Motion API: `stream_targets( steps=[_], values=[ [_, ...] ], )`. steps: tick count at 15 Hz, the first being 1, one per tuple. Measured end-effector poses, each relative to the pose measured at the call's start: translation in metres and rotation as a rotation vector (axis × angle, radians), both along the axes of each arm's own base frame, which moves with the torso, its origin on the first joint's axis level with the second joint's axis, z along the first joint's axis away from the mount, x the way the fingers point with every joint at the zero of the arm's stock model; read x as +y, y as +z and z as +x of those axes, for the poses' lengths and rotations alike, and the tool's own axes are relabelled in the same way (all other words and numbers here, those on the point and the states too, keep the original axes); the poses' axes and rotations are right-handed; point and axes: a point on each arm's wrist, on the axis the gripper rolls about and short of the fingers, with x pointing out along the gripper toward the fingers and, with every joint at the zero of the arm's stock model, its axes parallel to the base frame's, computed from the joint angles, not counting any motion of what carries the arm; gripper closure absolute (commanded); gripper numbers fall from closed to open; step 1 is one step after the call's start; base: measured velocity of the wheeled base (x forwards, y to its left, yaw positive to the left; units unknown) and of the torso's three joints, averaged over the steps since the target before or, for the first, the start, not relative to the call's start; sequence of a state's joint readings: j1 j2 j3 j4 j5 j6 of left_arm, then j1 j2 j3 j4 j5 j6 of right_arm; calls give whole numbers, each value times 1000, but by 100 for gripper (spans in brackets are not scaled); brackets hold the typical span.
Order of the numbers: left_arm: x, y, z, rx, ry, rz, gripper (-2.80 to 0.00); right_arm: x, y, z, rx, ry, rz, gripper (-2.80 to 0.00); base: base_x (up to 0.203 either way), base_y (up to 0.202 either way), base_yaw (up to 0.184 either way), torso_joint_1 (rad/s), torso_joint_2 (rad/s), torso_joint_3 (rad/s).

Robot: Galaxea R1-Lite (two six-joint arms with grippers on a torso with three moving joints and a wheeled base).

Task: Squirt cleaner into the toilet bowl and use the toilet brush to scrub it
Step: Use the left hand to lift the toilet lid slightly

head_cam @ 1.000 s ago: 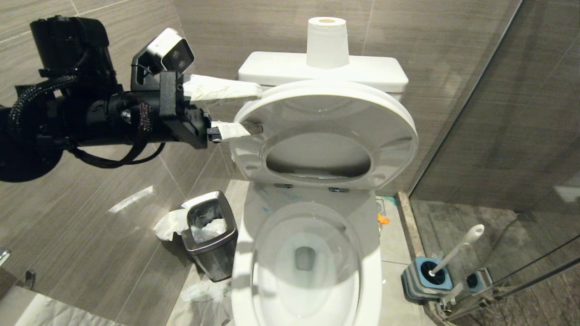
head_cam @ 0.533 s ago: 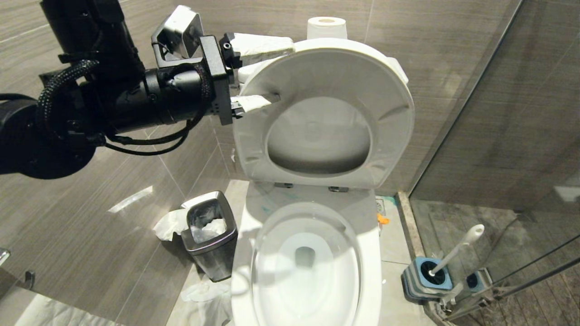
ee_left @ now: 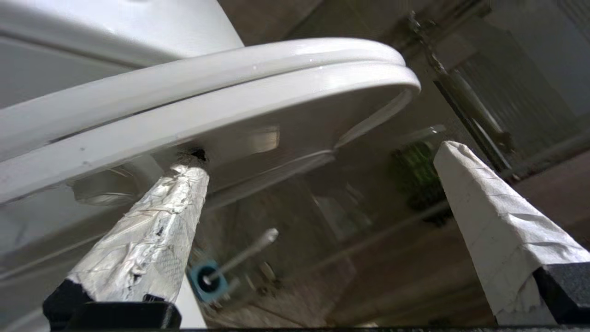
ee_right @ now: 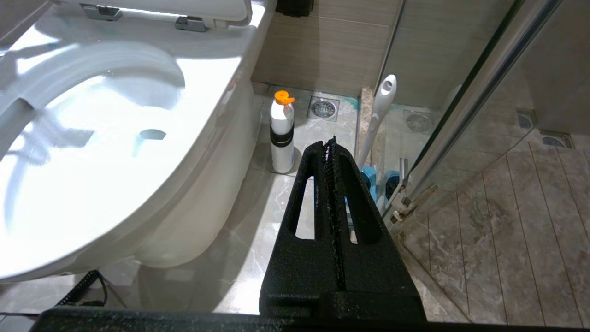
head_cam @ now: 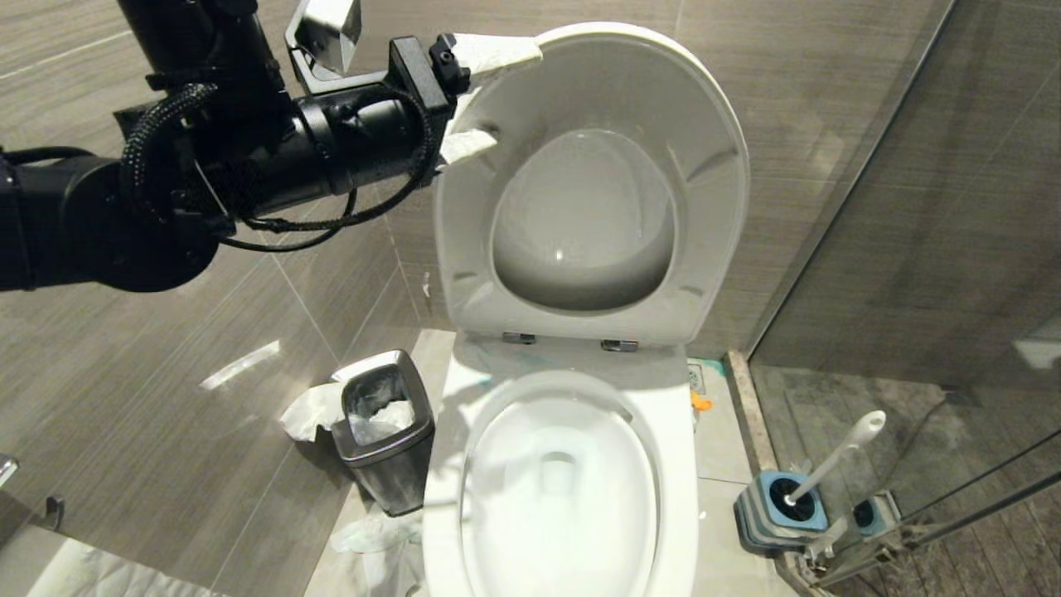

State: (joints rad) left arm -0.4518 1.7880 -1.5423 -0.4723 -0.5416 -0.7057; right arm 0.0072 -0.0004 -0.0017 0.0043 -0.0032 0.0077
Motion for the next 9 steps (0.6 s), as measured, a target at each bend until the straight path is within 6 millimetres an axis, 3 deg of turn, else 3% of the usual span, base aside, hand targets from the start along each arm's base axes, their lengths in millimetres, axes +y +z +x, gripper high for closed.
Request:
stream_targets(
  steps=[5, 9],
  values=[
    [-21, -10, 32, -131, 95, 34, -280, 0, 0, 0, 0, 0, 0, 0, 0, 0, 0, 0, 0, 0],
    [-45, -40, 54, -192, 95, 108, -280, 0, 0, 0, 0, 1, 0, 0, 0, 0, 0, 0, 0, 0]
  ],
)
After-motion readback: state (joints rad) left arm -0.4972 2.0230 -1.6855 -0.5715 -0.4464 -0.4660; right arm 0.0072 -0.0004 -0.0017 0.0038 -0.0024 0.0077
